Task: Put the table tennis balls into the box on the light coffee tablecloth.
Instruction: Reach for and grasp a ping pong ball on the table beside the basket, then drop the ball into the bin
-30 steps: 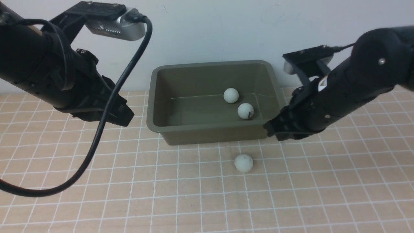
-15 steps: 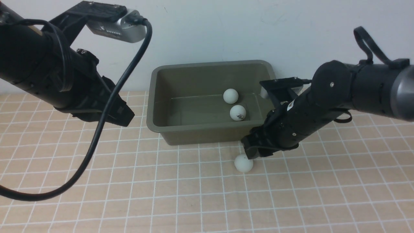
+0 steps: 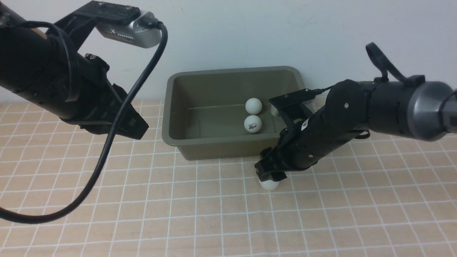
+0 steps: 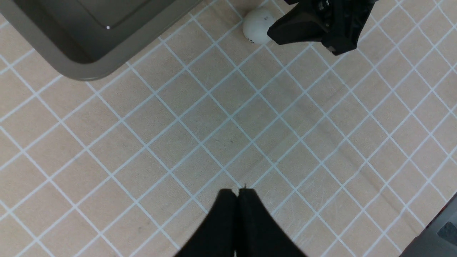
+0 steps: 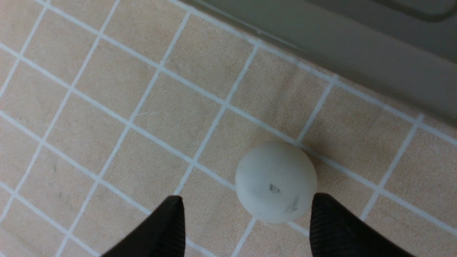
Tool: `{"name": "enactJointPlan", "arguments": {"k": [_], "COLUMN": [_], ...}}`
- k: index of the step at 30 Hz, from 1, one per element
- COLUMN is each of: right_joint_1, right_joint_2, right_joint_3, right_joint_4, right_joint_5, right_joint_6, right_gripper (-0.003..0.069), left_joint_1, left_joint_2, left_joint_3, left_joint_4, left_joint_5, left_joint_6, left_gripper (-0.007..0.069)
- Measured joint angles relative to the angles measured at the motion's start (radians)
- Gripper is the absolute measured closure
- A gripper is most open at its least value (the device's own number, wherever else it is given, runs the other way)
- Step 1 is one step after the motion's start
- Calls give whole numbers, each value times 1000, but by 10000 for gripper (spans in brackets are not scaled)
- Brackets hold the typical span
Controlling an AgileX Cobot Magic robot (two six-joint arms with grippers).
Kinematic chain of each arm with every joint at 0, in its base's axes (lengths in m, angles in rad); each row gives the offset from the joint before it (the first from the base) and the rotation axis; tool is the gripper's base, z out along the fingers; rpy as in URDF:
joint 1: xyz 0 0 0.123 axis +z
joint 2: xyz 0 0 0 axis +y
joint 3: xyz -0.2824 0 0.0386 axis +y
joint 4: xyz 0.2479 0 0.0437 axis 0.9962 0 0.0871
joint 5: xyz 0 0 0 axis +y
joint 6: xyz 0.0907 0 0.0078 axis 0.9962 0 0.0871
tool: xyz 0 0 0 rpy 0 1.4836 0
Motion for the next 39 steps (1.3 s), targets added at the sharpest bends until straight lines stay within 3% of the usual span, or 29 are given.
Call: {"name": "enactJointPlan", "arguments": {"k": [20, 23, 33, 39], "right_joint_1": [0, 0, 0, -1], "right_joint_2": [130, 139, 0, -23], "right_joint_3": [-56, -76, -275, -356], "right_joint_4": [-25, -41, -160, -149], "right_joint_5": [-58, -17, 401, 293], "right_joint_6": [-9, -7, -31, -120], "right_gripper": [245, 305, 305, 305], "left_joint_1": [0, 0, 0, 0], "left_joint_2": [0, 0, 0, 0], "left_joint_3": [0, 0, 0, 0], "left_joint_4": [-2, -2, -5, -6], "left_joint_5": [0, 0, 0, 0], "left_joint_6": [0, 0, 1, 1], "left_gripper": [683, 683, 683, 683]}}
